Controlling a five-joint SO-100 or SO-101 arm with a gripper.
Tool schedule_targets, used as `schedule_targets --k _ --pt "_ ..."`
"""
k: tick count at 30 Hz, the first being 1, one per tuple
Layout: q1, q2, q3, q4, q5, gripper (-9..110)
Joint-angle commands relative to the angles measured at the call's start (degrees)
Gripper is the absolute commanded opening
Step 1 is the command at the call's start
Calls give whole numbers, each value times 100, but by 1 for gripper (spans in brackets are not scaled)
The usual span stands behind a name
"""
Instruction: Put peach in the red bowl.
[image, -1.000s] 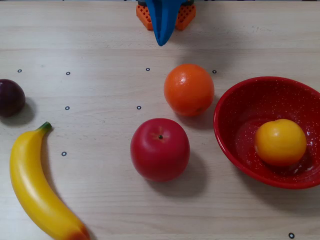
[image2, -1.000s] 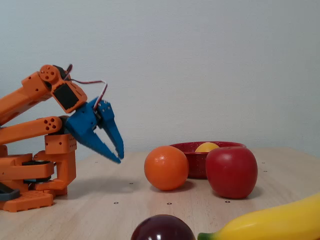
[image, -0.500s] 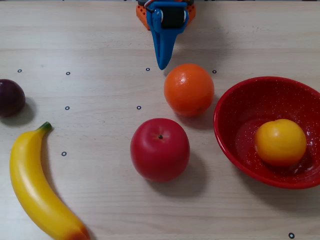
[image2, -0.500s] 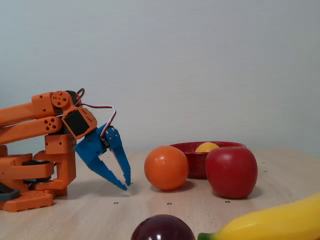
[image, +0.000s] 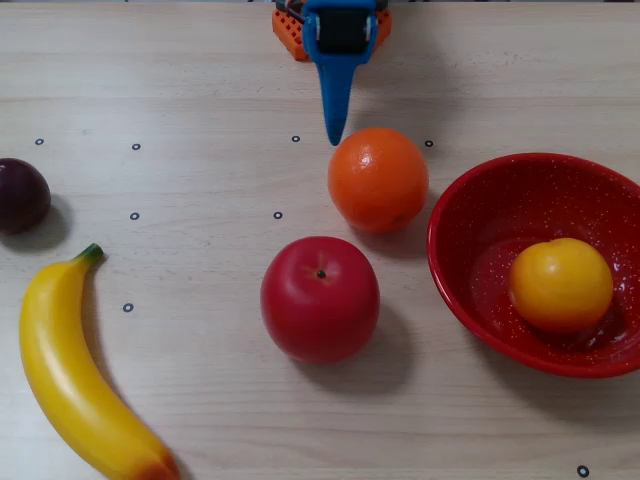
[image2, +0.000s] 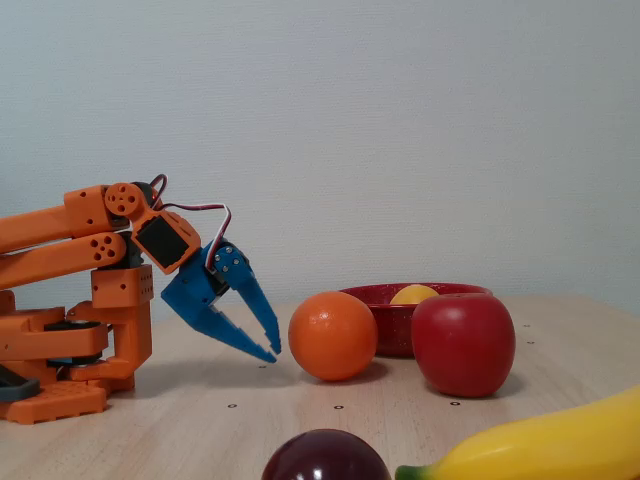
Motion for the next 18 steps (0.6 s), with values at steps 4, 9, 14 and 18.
schedule_targets --k 4,9,14,18 --pt "-53 123 105 -246 220 0" --pt "-53 123 105 -237 211 0" --pt "-53 123 105 -237 246 0" --pt "-53 123 105 -237 255 0"
